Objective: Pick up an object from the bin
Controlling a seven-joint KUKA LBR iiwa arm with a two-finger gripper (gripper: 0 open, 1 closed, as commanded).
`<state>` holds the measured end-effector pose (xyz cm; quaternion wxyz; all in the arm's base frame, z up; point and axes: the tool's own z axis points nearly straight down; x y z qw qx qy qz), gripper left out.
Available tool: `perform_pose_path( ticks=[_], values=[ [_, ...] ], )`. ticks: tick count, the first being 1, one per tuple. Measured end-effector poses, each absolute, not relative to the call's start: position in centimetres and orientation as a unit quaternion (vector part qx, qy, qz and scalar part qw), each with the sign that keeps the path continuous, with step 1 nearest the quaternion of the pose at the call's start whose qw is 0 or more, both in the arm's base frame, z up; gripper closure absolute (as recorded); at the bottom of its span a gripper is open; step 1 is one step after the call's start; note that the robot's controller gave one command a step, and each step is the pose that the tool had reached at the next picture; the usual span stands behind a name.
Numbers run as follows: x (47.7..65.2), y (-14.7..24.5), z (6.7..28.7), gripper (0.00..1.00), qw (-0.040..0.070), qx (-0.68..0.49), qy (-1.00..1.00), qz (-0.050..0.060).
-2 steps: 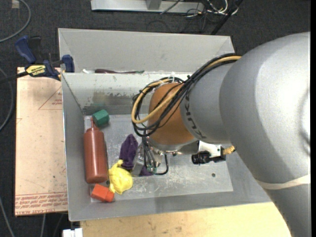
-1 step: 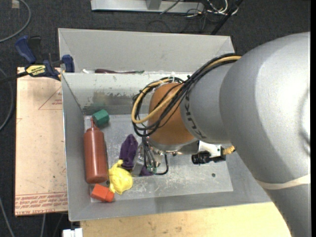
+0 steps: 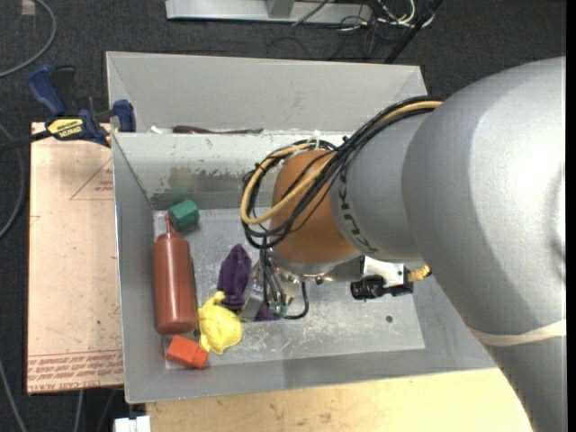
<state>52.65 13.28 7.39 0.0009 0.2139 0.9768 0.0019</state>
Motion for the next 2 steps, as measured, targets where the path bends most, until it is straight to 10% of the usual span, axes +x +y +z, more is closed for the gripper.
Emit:
perform_pose_path(
  ticks=[2],
  values=[
    [52.6,13.3,11.7,1.0,0.0,0.213,0.977,0.001]
  ],
)
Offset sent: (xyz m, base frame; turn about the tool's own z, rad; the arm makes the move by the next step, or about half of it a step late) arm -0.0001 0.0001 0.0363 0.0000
